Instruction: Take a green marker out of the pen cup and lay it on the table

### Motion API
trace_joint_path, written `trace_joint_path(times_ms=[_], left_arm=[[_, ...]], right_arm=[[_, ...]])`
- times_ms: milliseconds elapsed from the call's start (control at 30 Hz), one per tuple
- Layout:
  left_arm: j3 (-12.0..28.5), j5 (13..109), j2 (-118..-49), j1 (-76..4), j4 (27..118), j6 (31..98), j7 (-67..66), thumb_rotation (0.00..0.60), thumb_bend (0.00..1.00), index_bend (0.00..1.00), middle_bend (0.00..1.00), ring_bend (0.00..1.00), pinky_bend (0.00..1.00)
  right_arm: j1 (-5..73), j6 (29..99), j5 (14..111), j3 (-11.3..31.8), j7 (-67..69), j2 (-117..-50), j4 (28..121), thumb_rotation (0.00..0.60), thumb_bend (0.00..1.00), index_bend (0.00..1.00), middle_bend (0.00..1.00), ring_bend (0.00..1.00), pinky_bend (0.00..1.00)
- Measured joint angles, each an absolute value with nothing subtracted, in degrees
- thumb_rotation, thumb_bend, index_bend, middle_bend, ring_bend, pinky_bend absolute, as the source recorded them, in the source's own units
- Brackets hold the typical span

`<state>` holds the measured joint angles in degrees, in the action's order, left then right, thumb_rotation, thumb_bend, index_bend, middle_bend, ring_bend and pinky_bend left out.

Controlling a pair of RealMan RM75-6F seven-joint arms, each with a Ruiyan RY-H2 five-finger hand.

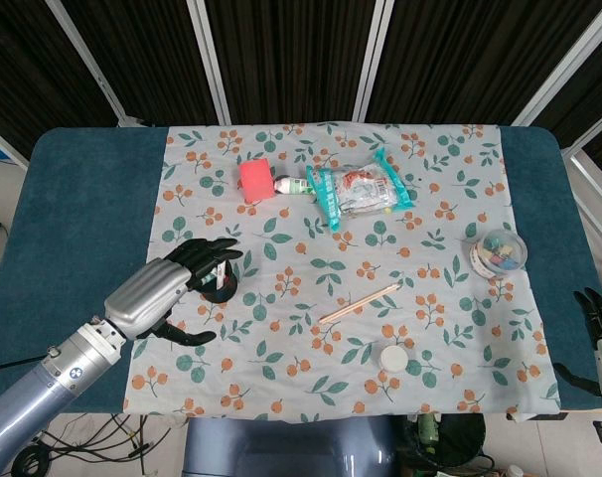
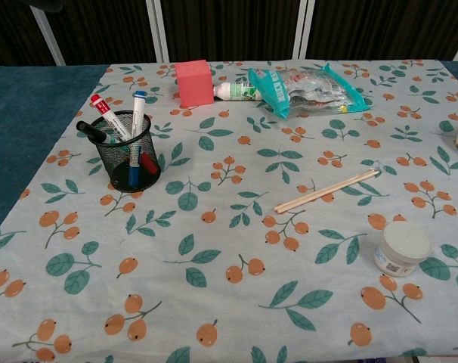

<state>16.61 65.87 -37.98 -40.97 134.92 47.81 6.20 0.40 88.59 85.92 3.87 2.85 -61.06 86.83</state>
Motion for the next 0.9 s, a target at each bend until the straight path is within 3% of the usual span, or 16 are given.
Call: trace_joint_path(times_ms=[367,633,900], left_arm=[[15.02,68.27,-36.09,-40.14,132.21,48.22,1.8,0.6,0.16,0.09,0.05,0.04,0.03],[12.11,78.77,-31.97,-35.64,129.1,50.68,-0.94,0.6,0.16,0.13,0.07,0.07,0.07],[8.49,83.93,-34.32,-30.87,122.04,53.08,6.65,0.6,0.19,0.16,0.14,0.08,0.07]], right_arm=[[0.3,88.72,85.93,3.99,3.62,-60.97,86.54,0.6,0.05,0.08,0.09,0.14,0.17],[0.45,88.39,86.02,3.87,2.82,-61.22,86.63,0.6,0.05,0.08,0.09,0.14,0.17],[0.61,87.8,85.73,3.79,2.28,-61.46,86.77,0.6,0.05,0.08,0.09,0.14,0.17]])
